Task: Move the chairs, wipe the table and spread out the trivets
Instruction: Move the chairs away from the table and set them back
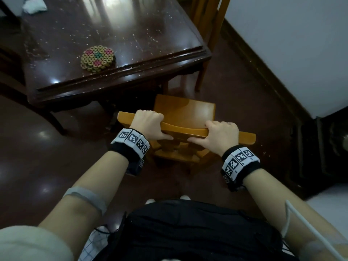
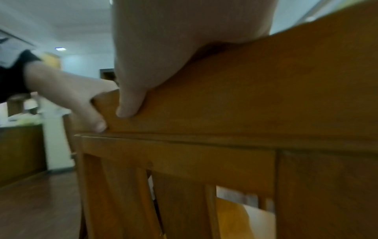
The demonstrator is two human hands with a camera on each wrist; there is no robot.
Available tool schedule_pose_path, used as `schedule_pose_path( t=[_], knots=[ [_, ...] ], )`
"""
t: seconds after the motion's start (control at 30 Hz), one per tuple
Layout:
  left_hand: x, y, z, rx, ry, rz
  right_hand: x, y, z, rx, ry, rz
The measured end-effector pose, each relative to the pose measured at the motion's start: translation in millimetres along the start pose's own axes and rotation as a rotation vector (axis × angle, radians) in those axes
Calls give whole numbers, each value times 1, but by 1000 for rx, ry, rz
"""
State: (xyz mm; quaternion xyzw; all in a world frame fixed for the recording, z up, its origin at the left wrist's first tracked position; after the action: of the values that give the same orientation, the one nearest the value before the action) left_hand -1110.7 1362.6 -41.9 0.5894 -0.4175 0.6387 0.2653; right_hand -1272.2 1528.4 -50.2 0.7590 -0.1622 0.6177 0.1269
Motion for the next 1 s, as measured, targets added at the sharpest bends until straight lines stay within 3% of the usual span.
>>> schedule_pose_path(
  t=[0.17, 0.6, 1.0],
  knots=[
    [-3, -11, -4, 44, -3, 10, 1, -5, -3, 44, 54, 95],
    [-17, -61, -37, 215, -18, -58, -1, -12, -15, 257, 18, 46],
    [-28, -94, -38, 376, -85, -78, -2, 25, 0, 510, -6, -117]
  ],
)
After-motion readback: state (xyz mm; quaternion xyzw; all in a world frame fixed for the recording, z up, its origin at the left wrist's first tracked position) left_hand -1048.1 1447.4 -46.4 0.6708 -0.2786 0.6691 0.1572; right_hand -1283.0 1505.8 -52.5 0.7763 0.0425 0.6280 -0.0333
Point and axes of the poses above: each hand's wrist, its own y-axis towards the middle knuckle, its own x-axis out of the back of the hand, z = x × y, the point moved 1 cm from there along y, towards the middle knuckle, and after that the axes turned 7 degrees about -y, right-handed, at the moved point
